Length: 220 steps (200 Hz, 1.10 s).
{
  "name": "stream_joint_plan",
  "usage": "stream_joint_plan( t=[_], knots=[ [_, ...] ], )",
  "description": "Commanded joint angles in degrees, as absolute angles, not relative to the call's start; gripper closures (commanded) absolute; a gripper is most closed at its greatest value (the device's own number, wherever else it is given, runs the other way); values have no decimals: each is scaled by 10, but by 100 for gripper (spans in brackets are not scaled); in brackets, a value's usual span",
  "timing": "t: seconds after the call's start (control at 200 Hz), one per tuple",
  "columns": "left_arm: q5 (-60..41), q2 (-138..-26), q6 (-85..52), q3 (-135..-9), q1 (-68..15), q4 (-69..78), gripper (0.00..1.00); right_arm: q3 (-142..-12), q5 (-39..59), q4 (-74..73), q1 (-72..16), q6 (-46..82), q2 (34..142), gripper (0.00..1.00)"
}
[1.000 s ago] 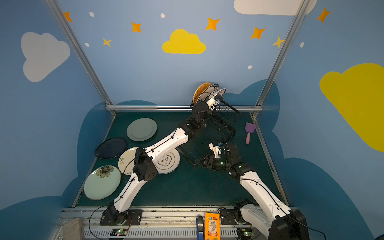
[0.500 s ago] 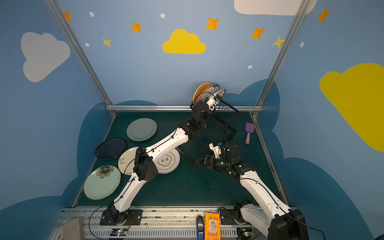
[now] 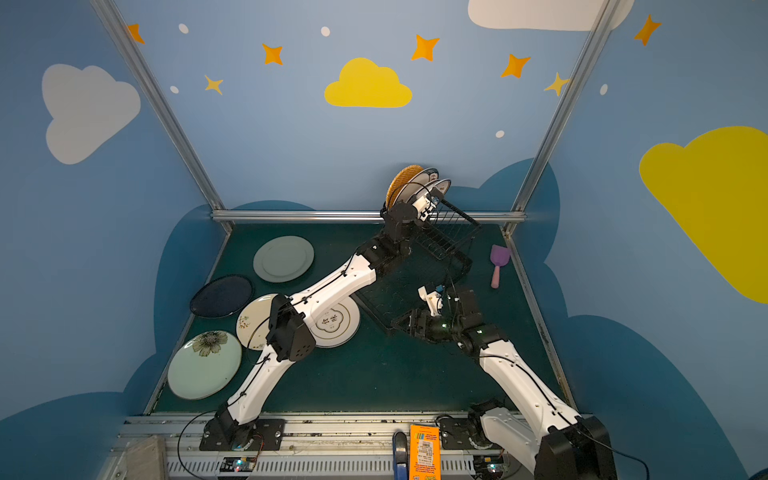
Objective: Load the plates into the dish rack
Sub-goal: 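Lower the sunburst plate into the rack slot beside the other plates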
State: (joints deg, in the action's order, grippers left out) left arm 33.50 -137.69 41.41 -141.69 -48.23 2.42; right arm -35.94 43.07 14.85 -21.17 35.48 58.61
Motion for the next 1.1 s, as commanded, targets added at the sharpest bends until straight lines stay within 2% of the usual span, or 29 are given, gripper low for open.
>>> stream_joint_plan(
  t=[0.0, 0.125, 0.21, 0.466, 0.826, 1.096],
  knots=[
    [331, -1390, 405, -1439, -480, 18, 88, -356, 439, 156, -210, 345, 587, 11],
    [333, -1393, 393, -1451, -480, 13, 88, -355, 439, 156, -209, 346, 585, 11],
    [329, -1394, 392, -1451, -479, 14, 83, -356, 441, 156, -209, 345, 585, 11],
    [329, -1393, 382, -1469, -481, 4, 81, -354, 437, 160, -209, 343, 581, 11],
    [325, -1368, 371, -1501, -493, -25, 70, -358, 425, 179, -208, 337, 566, 11],
    [320, -1330, 317, -1537, -510, -100, 63, -359, 404, 198, -208, 330, 549, 11]
  ],
)
